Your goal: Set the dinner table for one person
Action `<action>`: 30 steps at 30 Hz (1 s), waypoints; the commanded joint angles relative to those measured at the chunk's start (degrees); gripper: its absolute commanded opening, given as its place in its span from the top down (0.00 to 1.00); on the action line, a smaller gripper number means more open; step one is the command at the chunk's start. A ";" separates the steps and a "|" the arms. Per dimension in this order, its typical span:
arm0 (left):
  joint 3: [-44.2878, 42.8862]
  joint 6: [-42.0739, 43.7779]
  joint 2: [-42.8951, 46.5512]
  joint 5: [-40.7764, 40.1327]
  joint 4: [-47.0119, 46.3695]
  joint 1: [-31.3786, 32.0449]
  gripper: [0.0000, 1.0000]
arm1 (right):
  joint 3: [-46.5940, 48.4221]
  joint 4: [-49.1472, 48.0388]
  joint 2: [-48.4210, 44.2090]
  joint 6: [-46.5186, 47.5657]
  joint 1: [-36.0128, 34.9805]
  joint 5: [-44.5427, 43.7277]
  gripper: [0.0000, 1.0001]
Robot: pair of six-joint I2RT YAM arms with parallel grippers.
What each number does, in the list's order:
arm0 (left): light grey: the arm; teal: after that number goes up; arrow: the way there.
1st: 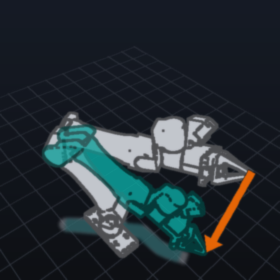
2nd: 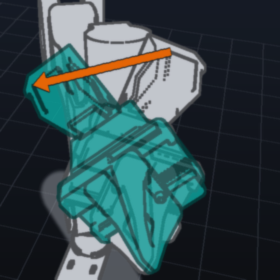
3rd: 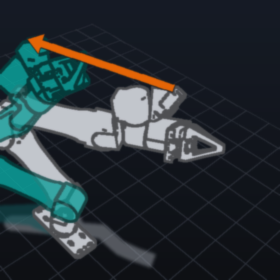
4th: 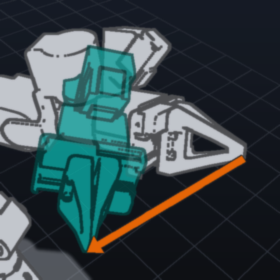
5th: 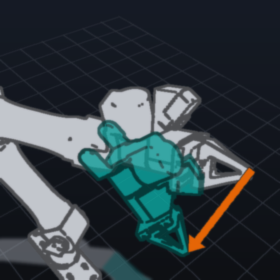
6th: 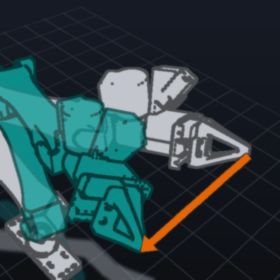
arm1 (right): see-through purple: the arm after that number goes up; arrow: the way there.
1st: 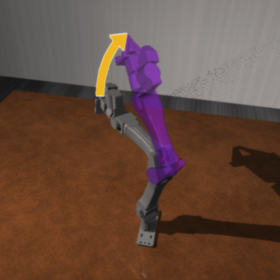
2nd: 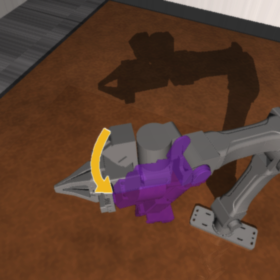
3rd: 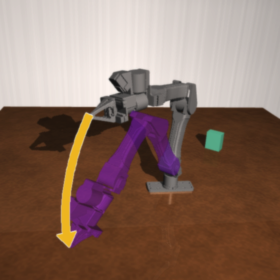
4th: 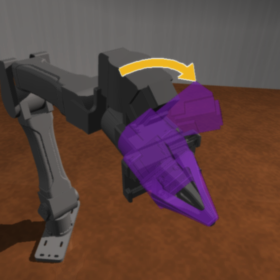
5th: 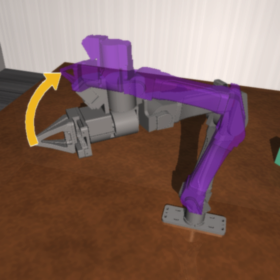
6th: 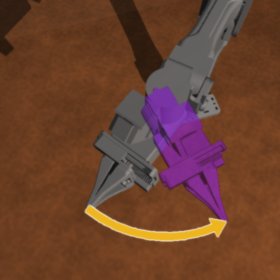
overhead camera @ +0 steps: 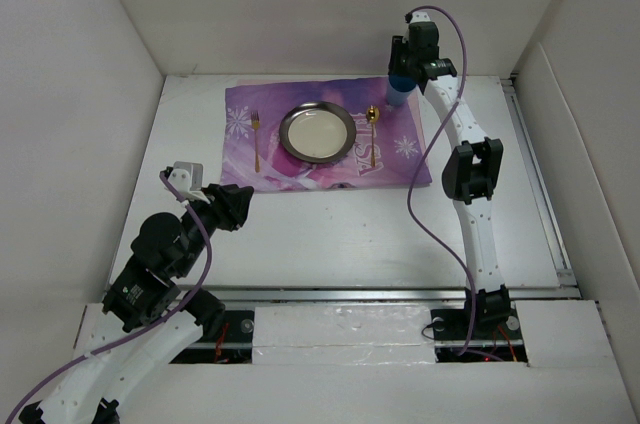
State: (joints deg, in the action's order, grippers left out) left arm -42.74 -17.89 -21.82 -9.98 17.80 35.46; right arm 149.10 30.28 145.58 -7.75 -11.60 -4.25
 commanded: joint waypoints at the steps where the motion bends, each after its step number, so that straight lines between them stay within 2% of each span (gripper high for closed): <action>1: -0.24 -0.13 -1.03 -0.74 -1.72 -0.39 0.64 | 2.78 -5.50 -0.03 -0.42 0.96 0.73 0.53; 6: -0.33 -0.04 -1.12 -1.01 -1.63 -0.39 0.64 | -2.12 -7.85 -3.19 -0.95 0.96 2.66 0.53; 16: -0.50 -0.13 -1.12 -1.97 -1.37 -0.39 0.64 | -7.32 -11.12 -12.06 -1.74 0.96 6.01 0.44; 22: -0.76 -0.39 -1.29 -2.77 -1.10 -0.39 0.63 | -20.05 -16.48 -25.39 -2.18 0.96 6.63 0.37; 23: -0.76 -0.13 -1.29 -2.24 -1.02 -0.39 0.59 | -22.34 -17.09 -27.87 -2.62 0.96 5.41 0.38; 25: -1.03 0.05 -1.29 -1.98 -0.93 -0.39 0.53 | -32.86 -20.86 -34.19 -4.02 0.96 0.66 0.39; 27: -1.29 0.22 -0.94 -1.89 -0.67 -0.39 0.44 | -42.09 -26.99 -45.26 -4.90 0.43 0.29 0.00; 28: -1.73 0.14 -0.85 -2.15 -0.75 -0.39 0.42 | -51.44 -28.94 -49.47 -6.04 0.43 0.56 0.00; 29: -1.99 0.22 -0.59 -2.15 -0.84 -0.39 0.36 | -55.89 -29.75 -58.04 -6.83 0.43 0.99 0.00; 30: -2.34 0.40 -0.24 -2.67 -1.01 -0.39 0.35 | -60.54 -34.45 -62.65 -7.54 0.43 2.65 0.00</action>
State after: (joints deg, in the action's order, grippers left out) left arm -42.78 -17.89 -22.63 -11.73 18.00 35.46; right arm 97.21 8.78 95.57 -12.38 -10.96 -1.54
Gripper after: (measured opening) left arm 0.640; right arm 0.996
